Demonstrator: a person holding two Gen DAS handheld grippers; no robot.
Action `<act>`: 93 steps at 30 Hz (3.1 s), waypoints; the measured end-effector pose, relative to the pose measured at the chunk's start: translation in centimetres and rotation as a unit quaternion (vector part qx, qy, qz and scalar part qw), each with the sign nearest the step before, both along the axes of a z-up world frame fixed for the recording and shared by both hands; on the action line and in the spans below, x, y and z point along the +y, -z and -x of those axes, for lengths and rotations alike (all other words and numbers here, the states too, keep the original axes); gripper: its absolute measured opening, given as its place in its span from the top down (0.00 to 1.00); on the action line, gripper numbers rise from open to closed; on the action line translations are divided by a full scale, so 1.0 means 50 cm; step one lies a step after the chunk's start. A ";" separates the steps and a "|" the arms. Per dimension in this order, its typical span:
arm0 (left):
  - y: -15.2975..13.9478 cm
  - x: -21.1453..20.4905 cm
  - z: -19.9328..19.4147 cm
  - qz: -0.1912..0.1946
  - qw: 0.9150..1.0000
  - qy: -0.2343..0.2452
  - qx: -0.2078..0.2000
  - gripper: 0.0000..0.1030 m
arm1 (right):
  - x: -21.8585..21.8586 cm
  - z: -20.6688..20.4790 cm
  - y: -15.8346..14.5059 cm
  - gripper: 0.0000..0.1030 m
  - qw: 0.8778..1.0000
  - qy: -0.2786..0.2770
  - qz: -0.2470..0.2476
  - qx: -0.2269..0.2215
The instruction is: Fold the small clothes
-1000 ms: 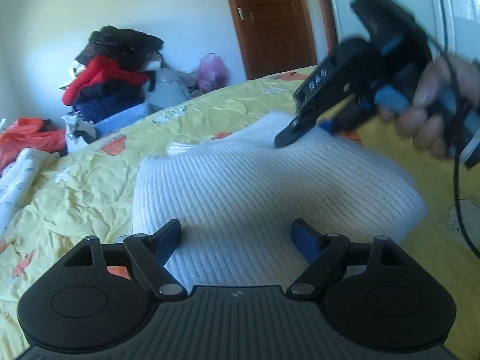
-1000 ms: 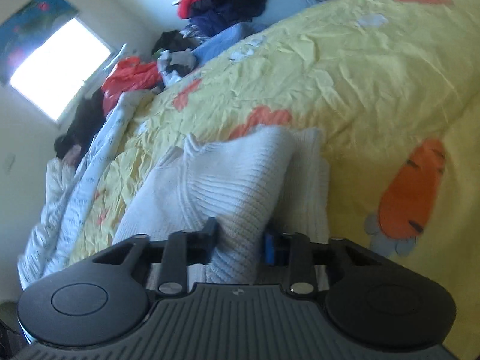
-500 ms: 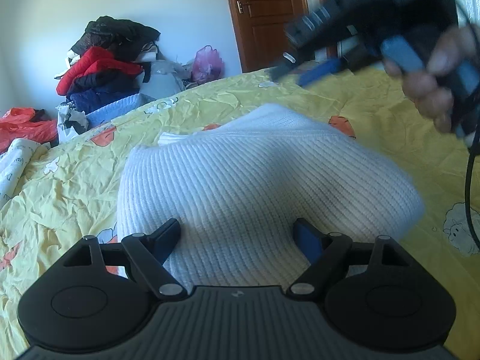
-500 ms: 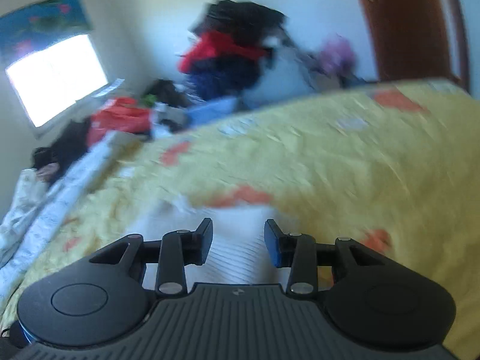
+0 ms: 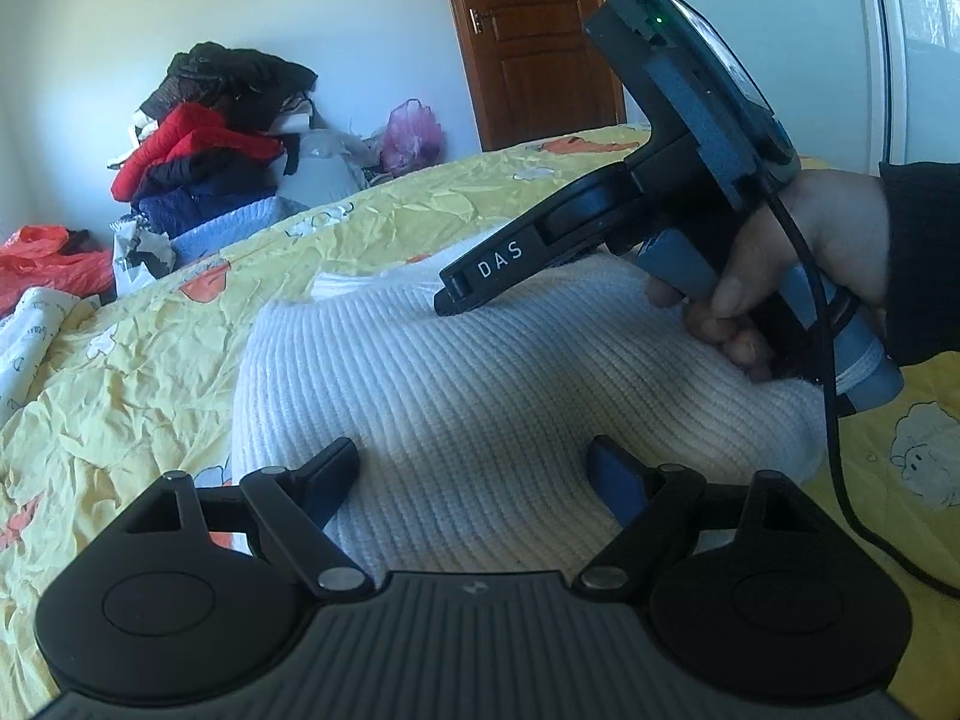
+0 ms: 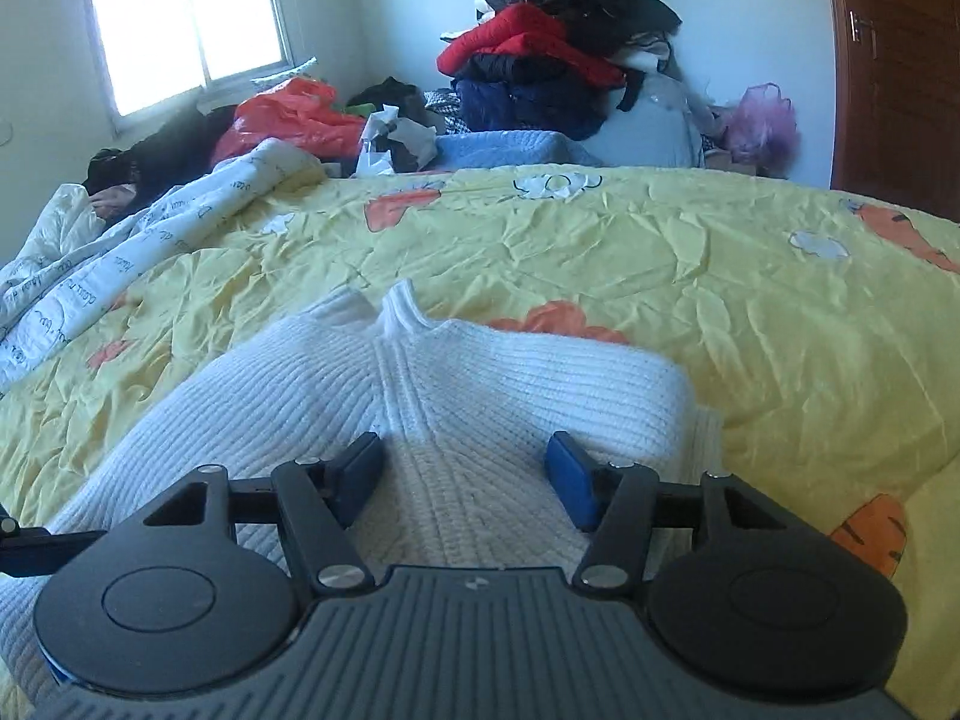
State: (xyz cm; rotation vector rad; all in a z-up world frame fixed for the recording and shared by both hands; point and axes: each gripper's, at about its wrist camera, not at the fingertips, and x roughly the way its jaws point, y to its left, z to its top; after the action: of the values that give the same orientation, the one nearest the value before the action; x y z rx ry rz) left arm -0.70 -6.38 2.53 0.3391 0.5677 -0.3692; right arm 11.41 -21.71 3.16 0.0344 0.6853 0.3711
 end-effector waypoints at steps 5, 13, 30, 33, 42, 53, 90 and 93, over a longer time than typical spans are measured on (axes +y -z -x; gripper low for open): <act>-0.036 0.039 0.053 0.044 0.998 -0.014 -0.031 0.18 | 0.014 0.046 -0.025 0.37 0.999 0.022 0.032 -0.031; -0.017 0.079 0.138 0.003 0.997 -0.002 -0.072 0.18 | 0.024 0.199 -0.083 0.32 0.990 -0.003 0.078 -0.117; 0.022 0.111 0.129 -0.046 0.995 -0.055 -0.064 0.69 | 0.042 0.347 -0.081 0.31 0.973 -0.092 0.160 -0.138; 0.041 0.103 0.124 -0.053 0.993 -0.066 -0.078 0.76 | 0.066 0.333 -0.030 0.28 0.964 -0.104 0.223 -0.106; 0.062 0.131 0.119 -0.044 0.994 -0.077 -0.060 0.80 | 0.017 0.291 0.003 0.15 0.984 -0.068 0.159 -0.050; 0.062 0.136 0.122 -0.017 0.994 -0.093 -0.051 0.79 | -0.141 0.067 -0.079 0.35 0.988 0.060 -0.122 0.075; 0.017 0.088 0.089 0.055 0.998 -0.014 -0.032 0.77 | 0.001 0.199 -0.025 0.45 0.999 -0.005 -0.027 -0.020; -0.029 0.119 0.136 0.088 0.995 0.002 -0.039 0.66 | -0.034 0.234 -0.077 0.34 0.997 0.017 -0.080 0.006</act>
State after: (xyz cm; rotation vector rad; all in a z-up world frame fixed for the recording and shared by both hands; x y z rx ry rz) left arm -7.50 -0.41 3.99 0.1852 0.4539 -0.4046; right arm -0.30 -23.43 6.99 0.2002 0.6645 0.3926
